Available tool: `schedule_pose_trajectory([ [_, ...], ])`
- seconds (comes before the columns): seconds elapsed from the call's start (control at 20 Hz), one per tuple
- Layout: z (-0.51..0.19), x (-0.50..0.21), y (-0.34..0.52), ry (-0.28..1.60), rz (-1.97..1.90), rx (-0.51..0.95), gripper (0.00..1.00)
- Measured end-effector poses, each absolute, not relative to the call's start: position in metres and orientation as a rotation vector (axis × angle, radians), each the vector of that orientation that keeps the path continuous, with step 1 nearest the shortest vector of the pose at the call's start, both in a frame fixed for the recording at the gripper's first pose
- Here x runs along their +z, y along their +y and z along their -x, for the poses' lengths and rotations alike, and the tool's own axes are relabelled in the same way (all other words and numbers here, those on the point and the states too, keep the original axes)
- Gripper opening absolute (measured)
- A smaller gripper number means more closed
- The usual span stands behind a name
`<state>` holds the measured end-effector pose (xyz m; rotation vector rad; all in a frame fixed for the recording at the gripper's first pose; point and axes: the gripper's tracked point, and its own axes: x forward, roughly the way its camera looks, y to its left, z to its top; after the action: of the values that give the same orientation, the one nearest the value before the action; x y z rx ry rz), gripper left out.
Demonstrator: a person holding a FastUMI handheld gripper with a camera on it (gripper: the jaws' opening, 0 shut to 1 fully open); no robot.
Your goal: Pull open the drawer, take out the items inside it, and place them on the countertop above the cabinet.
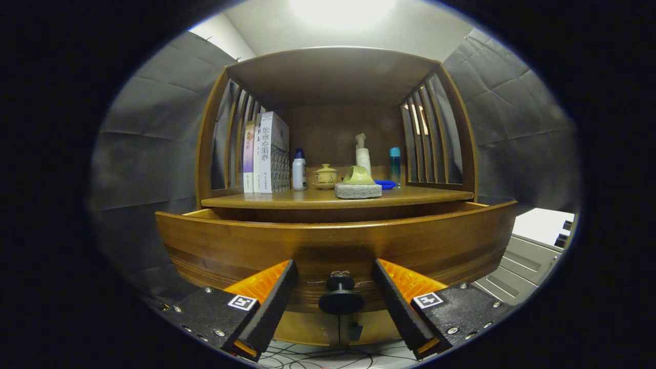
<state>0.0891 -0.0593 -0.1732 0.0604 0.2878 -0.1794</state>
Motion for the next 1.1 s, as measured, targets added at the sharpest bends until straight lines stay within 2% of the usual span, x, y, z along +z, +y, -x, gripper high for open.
schedule_pose_trajectory([
  [1.1, -0.148, -0.189, -0.075, 0.3, -0.021, -0.169, 0.95],
])
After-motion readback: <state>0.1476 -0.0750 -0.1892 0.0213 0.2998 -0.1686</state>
